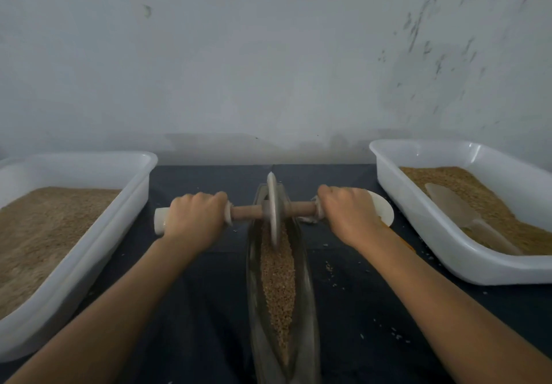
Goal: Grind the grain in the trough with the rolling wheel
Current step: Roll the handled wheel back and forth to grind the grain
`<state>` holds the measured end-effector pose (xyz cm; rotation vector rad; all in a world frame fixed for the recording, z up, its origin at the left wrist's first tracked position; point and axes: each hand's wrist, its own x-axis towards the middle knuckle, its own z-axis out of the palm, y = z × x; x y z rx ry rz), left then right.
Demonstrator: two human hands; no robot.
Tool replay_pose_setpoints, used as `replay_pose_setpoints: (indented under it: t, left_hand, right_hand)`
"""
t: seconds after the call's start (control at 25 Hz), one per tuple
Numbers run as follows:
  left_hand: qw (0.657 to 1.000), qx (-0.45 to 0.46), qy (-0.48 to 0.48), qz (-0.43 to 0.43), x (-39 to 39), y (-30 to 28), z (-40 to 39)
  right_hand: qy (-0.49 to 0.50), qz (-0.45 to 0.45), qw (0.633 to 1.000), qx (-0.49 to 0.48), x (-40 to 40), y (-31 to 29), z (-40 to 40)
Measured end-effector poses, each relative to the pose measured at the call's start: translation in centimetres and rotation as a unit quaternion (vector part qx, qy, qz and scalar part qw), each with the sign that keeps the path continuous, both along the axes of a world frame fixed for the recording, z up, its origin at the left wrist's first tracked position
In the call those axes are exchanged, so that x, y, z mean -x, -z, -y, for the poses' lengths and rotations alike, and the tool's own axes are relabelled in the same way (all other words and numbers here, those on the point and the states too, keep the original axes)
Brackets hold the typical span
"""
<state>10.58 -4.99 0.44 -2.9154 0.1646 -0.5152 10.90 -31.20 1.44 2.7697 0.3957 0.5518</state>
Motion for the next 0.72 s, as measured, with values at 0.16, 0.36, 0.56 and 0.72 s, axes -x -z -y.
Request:
replay_pose_setpoints:
  t: [0.16, 0.36, 0.56, 0.72]
  left_hand:
    - [0.999, 0.017, 0.021, -0.047, 7.3, 1.3, -1.3]
    - [0.996, -0.002, 0.024, -0.084, 11.2, 0.6, -1.6]
    - [1.000, -0.016, 0.005, -0.025, 2.2, -0.5, 0.2]
    - [1.000, 0.005, 0.009, -0.022, 1.1, -0.6, 0.1]
  right_hand:
    - [-0.082, -0.015, 0.996, -0.015, 6.6, 1.3, 1.9]
    - [-0.150, -0.039, 0.987, -0.047, 10.0, 1.2, 2.8]
    - [-0.014, -0.049, 0.998, -0.029, 1.6, 0.4, 0.4]
    - [-0.004, -0.036, 0.999, -0.027, 1.5, 0.6, 0.2]
